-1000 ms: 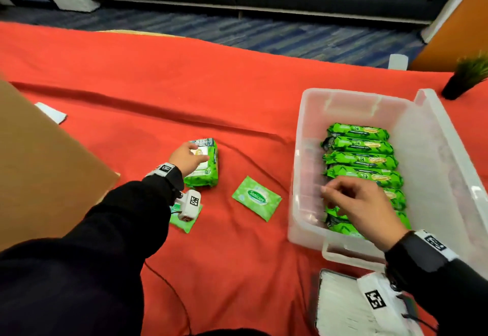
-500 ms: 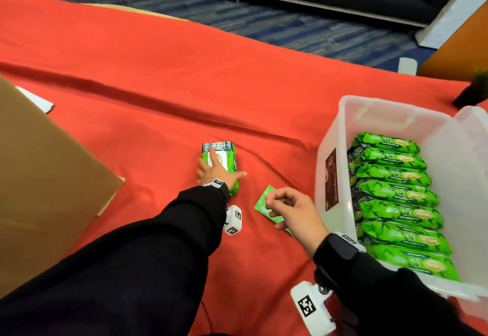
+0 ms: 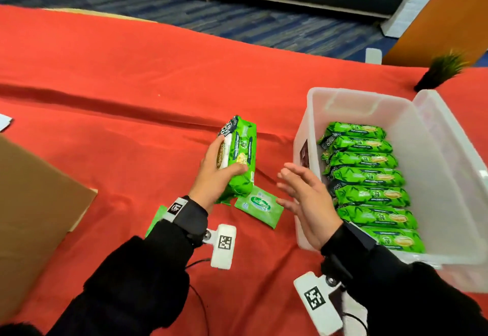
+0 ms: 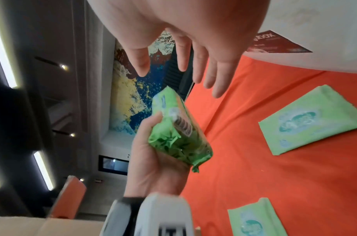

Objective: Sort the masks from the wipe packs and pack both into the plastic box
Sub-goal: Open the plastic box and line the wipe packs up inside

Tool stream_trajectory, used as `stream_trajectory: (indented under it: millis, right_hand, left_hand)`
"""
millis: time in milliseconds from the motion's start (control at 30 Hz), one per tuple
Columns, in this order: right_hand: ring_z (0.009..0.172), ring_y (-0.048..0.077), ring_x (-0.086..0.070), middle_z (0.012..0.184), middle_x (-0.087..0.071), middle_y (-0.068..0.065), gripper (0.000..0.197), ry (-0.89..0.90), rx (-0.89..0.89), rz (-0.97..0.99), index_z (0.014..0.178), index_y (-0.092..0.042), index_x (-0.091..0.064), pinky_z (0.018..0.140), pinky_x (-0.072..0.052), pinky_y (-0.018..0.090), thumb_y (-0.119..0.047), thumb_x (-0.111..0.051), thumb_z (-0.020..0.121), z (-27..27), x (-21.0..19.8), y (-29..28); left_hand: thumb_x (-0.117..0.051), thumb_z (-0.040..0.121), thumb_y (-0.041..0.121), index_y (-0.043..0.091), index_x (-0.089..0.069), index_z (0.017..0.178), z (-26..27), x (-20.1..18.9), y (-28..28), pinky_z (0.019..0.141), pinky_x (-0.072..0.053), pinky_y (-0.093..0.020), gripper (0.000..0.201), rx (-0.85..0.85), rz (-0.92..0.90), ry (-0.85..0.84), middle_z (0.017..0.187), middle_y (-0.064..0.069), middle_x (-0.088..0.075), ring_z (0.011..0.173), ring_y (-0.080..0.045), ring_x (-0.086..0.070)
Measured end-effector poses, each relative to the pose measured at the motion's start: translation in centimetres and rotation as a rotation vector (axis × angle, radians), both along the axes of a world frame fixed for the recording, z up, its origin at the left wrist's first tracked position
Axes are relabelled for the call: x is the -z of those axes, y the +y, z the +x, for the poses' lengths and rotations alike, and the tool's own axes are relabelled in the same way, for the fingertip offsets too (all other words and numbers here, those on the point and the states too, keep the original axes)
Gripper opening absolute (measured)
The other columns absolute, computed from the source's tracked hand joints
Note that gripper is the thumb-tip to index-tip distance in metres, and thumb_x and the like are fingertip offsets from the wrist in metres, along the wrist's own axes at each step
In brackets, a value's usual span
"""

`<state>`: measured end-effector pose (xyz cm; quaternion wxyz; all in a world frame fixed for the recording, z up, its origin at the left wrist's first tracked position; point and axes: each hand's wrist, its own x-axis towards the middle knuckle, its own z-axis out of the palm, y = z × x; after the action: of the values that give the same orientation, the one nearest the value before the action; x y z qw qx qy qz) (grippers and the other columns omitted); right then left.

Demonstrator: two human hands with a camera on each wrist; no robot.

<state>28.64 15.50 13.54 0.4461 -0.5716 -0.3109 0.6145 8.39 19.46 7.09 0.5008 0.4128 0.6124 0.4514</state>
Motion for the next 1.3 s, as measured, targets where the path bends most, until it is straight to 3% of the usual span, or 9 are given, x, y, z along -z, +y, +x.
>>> stream_trajectory:
  millis: [100,200,300,500,633,867,1033,1167,1300]
  right_hand:
    - [0.106,0.024,-0.069,0.124,-0.072,0.007,0.039,0.140,-0.042,0.022,0.132,-0.018,-0.060,0.072,-0.058,0.035,-0.027,-0.068,0.095,1.0,-2.7,-0.1]
    - [0.106,0.030,-0.072,0.120,-0.074,0.011,0.033,0.191,0.007,0.125,0.130,-0.012,-0.062,0.084,-0.059,0.041,-0.009,-0.063,0.097,4.5,-5.0,-1.1]
    - [0.104,0.023,-0.070,0.123,-0.073,0.006,0.031,0.241,-0.013,0.172,0.130,-0.018,-0.064,0.088,-0.055,0.042,-0.016,-0.060,0.099,9.8,-6.2,-1.9]
    - [0.097,0.019,-0.065,0.121,-0.071,0.000,0.039,0.185,0.109,0.104,0.135,-0.021,-0.059,0.081,-0.052,0.038,-0.034,-0.062,0.099,19.8,-4.2,-0.1]
    - [0.084,0.018,-0.064,0.108,-0.069,0.005,0.003,-0.012,0.226,-0.043,0.098,-0.025,-0.065,0.073,-0.049,0.037,-0.026,-0.062,0.099,24.4,0.5,0.4]
    - [0.075,0.017,-0.067,0.084,-0.072,0.003,0.008,0.079,0.188,0.009,0.090,-0.022,-0.064,0.060,-0.050,0.029,-0.023,-0.065,0.097,26.3,3.2,1.0]
    - [0.074,0.015,-0.065,0.082,-0.070,0.003,0.004,0.164,0.193,0.020,0.097,-0.019,-0.065,0.061,-0.049,0.027,-0.016,-0.063,0.098,26.8,3.1,0.8]
    - [0.076,0.017,-0.064,0.084,-0.071,0.006,0.006,0.185,0.183,0.031,0.100,-0.014,-0.067,0.063,-0.048,0.029,-0.013,-0.062,0.097,26.8,3.1,0.8]
    - [0.076,0.017,-0.064,0.084,-0.071,0.007,0.006,0.215,0.188,0.049,0.098,-0.014,-0.068,0.062,-0.048,0.029,-0.011,-0.062,0.098,26.9,3.3,0.9]
  left_hand:
    - [-0.086,0.069,0.040,0.055,-0.040,0.145,5.0,-4.4,-3.4,0.114,-0.042,-0.039,0.090,0.199,0.140,-0.042,0.149,0.008,-0.045,0.137,-0.009,-0.048]
    - [-0.082,0.076,0.036,0.050,-0.028,0.154,10.3,-7.8,-5.5,0.114,-0.032,-0.015,0.096,0.320,0.227,0.175,0.149,0.011,-0.032,0.135,0.014,-0.035]
    - [-0.073,0.073,0.039,0.047,-0.026,0.156,14.7,-10.5,-4.9,0.120,-0.030,-0.027,0.096,0.332,0.248,0.264,0.151,0.008,-0.033,0.139,0.003,-0.034]
    - [-0.067,0.066,0.039,0.054,-0.033,0.147,24.9,-12.3,2.0,0.116,-0.027,-0.024,0.089,0.374,0.271,0.428,0.144,-0.001,-0.035,0.135,-0.006,-0.034]
    - [-0.059,0.063,0.053,0.061,-0.043,0.134,29.2,-10.3,7.7,0.115,-0.035,-0.042,0.073,0.379,0.056,0.792,0.153,-0.007,-0.028,0.139,-0.036,-0.038]
    - [-0.060,0.076,0.051,0.049,-0.045,0.141,30.4,-3.7,13.3,0.109,-0.037,-0.053,0.067,0.280,-0.138,1.191,0.159,-0.007,-0.016,0.129,-0.048,-0.041]
    - [-0.062,0.083,0.052,0.043,-0.043,0.143,31.7,1.0,14.6,0.112,-0.030,-0.055,0.063,0.241,-0.214,1.304,0.165,-0.008,-0.008,0.133,-0.047,-0.037]
    - [-0.053,0.095,0.045,0.039,-0.027,0.155,31.6,5.5,15.4,0.118,-0.023,-0.053,0.066,0.258,-0.273,1.216,0.168,-0.011,0.003,0.142,-0.049,-0.026]
    - [-0.046,0.102,0.029,0.025,-0.031,0.156,30.4,8.3,16.8,0.122,-0.020,-0.047,0.056,0.388,-0.252,1.156,0.161,-0.027,-0.013,0.148,-0.046,-0.019]
